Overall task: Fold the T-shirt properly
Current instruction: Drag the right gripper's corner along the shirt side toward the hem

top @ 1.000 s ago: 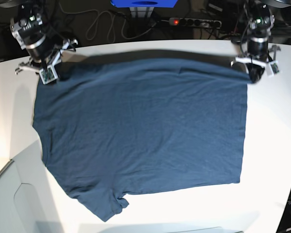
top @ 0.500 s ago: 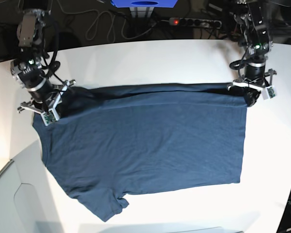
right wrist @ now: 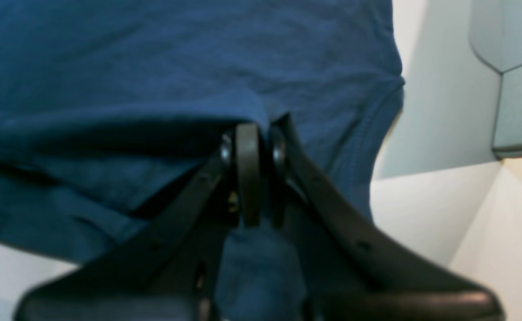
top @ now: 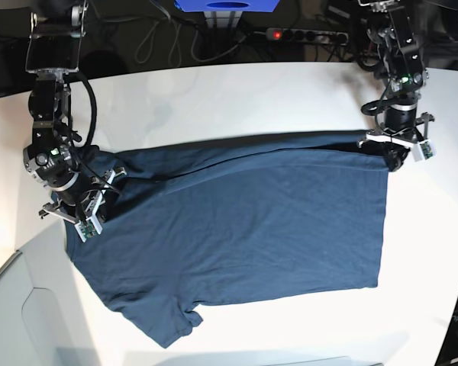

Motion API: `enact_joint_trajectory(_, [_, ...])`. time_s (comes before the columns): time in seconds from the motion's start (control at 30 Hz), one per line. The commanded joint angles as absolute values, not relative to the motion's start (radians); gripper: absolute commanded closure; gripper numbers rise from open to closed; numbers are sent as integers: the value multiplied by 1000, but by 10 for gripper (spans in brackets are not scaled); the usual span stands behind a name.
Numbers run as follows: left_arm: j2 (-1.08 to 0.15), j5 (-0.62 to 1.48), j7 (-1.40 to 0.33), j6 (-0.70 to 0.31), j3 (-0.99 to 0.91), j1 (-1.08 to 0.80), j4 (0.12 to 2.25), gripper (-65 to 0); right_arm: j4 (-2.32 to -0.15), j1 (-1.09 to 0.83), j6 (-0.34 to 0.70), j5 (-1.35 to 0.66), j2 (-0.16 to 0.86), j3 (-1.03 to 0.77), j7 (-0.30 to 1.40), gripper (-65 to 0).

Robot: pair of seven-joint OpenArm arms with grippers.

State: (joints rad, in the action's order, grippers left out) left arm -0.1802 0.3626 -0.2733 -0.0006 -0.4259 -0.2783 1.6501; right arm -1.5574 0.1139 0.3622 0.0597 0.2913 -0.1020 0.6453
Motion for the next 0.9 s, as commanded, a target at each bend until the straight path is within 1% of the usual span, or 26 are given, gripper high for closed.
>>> enact_joint_trajectory(0.0, [-193, 364, -246, -1, -429, -255, 1667, 0, -1561, 145, 363, 54, 308, -101, 613, -2])
enact_joint_trajectory(0.1, [-194, 364, -246, -1, -429, -220, 1667, 0, -1501, 177, 363, 54, 318, -64, 562, -2])
enact_joint_trajectory(0.27, [-194, 364, -246, -1, -429, -137, 1644, 0, -1415, 217, 363, 54, 321, -51, 535, -2])
enact_joint_trajectory(0.43, [-194, 364, -246, -1, -437, -71, 1610, 0, -1417, 220, 363, 54, 323, -62, 522, -2])
enact_joint_trajectory(0.53, [-194, 364, -246, -1, -435, -62, 1596, 0, -1419, 217, 363, 54, 323, -93, 522, -2])
enact_joint_trajectory(0.87, [-194, 364, -246, -1, -429, -13, 1534, 0, -1411, 251, 363, 54, 317, -87, 483, -2])
